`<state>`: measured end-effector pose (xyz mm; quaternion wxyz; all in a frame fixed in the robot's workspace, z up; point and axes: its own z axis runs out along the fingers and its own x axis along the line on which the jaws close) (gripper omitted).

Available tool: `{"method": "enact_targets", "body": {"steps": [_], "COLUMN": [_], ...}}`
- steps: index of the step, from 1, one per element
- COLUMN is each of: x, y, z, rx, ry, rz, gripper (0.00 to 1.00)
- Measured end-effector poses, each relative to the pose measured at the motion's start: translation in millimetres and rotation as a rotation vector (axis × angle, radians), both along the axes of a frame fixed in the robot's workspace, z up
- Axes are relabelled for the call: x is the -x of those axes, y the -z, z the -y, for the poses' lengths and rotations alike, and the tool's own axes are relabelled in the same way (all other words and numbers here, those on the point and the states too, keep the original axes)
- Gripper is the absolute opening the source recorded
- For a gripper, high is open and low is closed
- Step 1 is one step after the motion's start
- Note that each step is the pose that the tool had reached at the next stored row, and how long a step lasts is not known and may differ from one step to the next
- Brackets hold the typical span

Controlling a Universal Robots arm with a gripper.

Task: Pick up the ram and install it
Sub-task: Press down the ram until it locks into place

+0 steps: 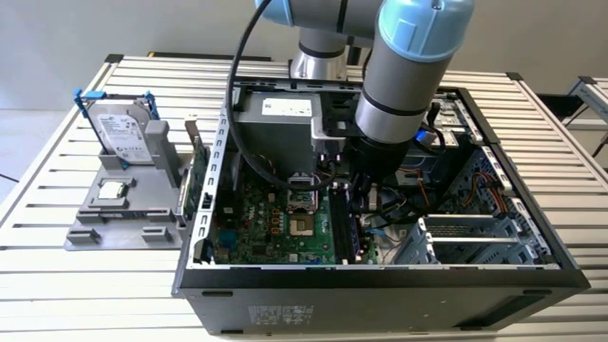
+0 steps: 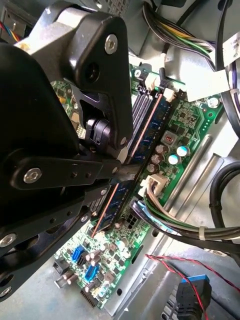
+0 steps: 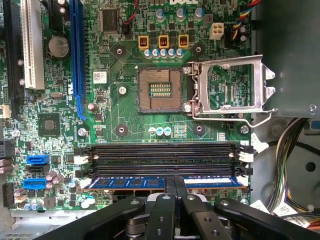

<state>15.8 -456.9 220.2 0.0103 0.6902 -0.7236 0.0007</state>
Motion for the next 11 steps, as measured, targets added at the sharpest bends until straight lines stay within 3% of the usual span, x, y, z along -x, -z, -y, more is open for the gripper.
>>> {"method": "enact_targets", "body": {"steps": [1,11], "x": [-0.1,0.0], "y": [-1.8,-28.5], "z": [-0.4,0.2], "rx": [-0.0028,0.0005], "ry": [0.0,0.0], "rz": [0.0006,-0.0002], "gripper": [0.0,0.0]}}
